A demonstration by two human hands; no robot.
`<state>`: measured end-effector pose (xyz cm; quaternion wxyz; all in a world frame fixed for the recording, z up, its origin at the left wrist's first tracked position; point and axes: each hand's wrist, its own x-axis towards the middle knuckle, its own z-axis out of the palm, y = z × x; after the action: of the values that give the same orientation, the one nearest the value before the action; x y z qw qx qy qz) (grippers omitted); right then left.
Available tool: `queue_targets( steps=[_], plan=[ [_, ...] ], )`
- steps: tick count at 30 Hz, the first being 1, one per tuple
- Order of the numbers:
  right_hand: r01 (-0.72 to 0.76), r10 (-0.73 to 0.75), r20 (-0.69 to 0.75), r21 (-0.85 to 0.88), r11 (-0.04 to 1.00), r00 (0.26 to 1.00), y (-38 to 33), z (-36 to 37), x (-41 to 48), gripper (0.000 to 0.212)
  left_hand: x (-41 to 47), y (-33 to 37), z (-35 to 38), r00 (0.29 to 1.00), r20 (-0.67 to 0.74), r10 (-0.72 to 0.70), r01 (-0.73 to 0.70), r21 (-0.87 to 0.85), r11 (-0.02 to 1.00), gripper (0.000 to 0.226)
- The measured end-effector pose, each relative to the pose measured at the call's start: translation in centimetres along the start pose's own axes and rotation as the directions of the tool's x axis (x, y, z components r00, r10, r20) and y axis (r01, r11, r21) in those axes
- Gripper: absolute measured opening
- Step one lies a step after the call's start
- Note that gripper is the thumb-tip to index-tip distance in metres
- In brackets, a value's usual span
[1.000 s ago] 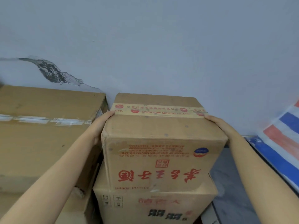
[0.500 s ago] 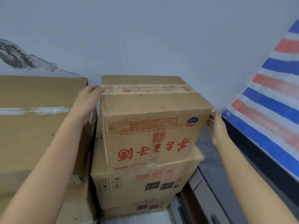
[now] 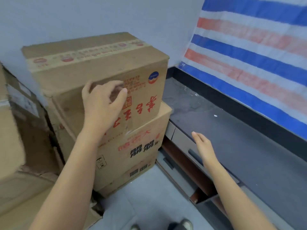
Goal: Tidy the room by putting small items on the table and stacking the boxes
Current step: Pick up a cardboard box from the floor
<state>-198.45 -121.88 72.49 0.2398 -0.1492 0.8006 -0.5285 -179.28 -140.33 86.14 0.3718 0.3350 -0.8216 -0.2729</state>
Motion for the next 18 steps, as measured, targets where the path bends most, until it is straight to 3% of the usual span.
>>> queue_targets(
  steps=[4, 6, 9, 14, 18],
  plan=[
    [-0.08, 0.084, -0.093, 0.045, 0.996, 0.992, 5.8, -4.1, -4.6, 0.026, -2.3, 1.4, 4.6, 0.968, 0.207, -0.142, 0.193, -0.249, 0.949, 0.018],
    [-0.118, 0.126, -0.141, 0.06, 0.991, 0.982, 8.8, -6.5, -6.5, 0.018, -4.2, 1.9, 7.9, 0.93, 0.314, -0.191, 0.278, -0.261, 0.924, 0.016],
    [-0.201, 0.208, -0.199, 0.056, 0.978, 0.958, 13.5, -10.5, -9.7, 0.027, -9.1, 2.8, 13.8, 0.821, 0.505, -0.266, 0.408, -0.194, 0.892, 0.021],
    [-0.355, 0.377, -0.304, 0.126, 0.926, 0.875, 20.8, -18.4, -18.0, 0.042, -21.0, 8.0, 24.8, 0.532, 0.79, -0.305, 0.474, 0.02, 0.88, 0.015],
    [-0.426, 0.483, -0.443, 0.227, 0.876, 0.755, 25.8, -24.6, -25.6, 0.054, -33.1, 15.1, 32.0, 0.212, 0.966, -0.147, 0.324, 0.072, 0.943, 0.019]
  ],
)
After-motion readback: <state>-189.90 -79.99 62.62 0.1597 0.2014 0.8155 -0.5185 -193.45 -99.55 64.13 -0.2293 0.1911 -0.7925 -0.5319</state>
